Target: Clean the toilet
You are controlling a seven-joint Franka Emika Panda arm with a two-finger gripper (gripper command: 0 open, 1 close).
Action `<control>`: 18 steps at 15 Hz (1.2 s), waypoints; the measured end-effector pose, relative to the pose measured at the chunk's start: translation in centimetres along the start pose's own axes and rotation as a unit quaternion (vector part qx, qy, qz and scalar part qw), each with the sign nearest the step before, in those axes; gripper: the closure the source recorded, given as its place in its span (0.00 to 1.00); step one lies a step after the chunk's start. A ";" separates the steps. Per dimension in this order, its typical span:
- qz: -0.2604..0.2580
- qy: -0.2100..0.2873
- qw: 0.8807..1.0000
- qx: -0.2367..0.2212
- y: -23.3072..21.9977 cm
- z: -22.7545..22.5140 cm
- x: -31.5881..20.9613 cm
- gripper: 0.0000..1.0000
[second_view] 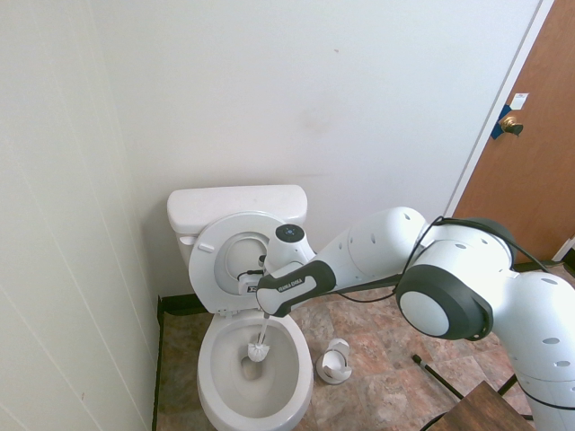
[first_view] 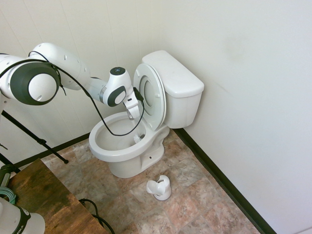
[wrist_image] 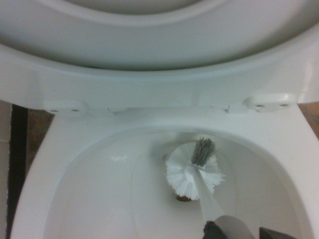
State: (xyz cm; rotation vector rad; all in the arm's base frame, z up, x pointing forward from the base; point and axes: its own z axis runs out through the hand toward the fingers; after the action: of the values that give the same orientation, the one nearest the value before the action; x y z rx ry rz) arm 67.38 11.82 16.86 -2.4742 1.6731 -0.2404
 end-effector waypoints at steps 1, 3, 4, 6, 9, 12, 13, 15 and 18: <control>-0.001 -0.002 1.000 0.002 -0.4 -0.1 -0.5 1.00; -0.004 -0.004 1.000 0.006 -1.0 -0.2 -2.0 1.00; -0.006 -0.006 1.000 0.006 -1.2 -0.1 -2.7 1.00; -0.009 -0.008 1.000 0.007 -1.4 -0.2 -3.8 1.00; 0.000 -0.004 1.000 0.003 -0.9 -0.1 -3.6 1.00; 0.003 -0.004 1.000 0.001 1.1 -2.6 -3.3 1.00; 0.002 -0.004 1.000 0.002 1.8 -4.1 -3.5 1.00; -0.003 -0.003 1.000 0.010 3.3 -7.6 -3.6 1.00; 0.000 0.006 0.999 0.031 6.4 -13.0 -2.6 1.00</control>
State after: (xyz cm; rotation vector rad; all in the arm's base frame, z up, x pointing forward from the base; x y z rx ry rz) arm 57.85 11.48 28.06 -2.4324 1.6457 -0.3042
